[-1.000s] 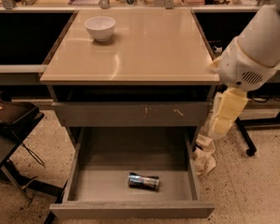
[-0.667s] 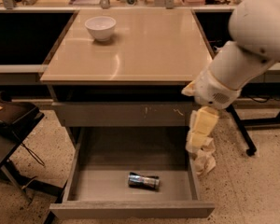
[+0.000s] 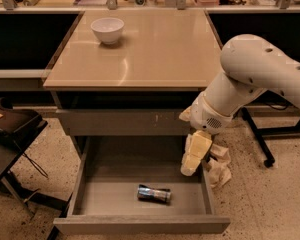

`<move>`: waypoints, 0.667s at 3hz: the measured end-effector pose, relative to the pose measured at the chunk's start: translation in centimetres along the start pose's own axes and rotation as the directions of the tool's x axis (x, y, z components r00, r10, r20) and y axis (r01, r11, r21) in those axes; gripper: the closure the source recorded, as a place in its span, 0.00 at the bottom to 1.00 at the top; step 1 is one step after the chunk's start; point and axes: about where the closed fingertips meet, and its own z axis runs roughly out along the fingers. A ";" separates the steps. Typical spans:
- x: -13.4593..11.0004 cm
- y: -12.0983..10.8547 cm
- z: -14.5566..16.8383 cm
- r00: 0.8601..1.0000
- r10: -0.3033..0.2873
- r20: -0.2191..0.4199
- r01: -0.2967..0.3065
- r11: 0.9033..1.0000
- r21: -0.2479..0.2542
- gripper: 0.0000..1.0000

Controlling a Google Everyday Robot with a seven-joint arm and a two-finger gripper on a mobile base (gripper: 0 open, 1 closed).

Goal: Pick redbull can from middle drawer and place on counter

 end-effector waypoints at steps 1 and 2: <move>-0.6 -0.2 4.8 0.998 0.003 0.058 0.002 0.995 -0.095 0.00; -1.4 -0.3 12.0 0.983 0.048 0.175 -0.009 0.976 -0.215 0.00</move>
Offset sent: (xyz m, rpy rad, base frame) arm 0.0010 0.1116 -0.1705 0.3896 0.3023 0.0421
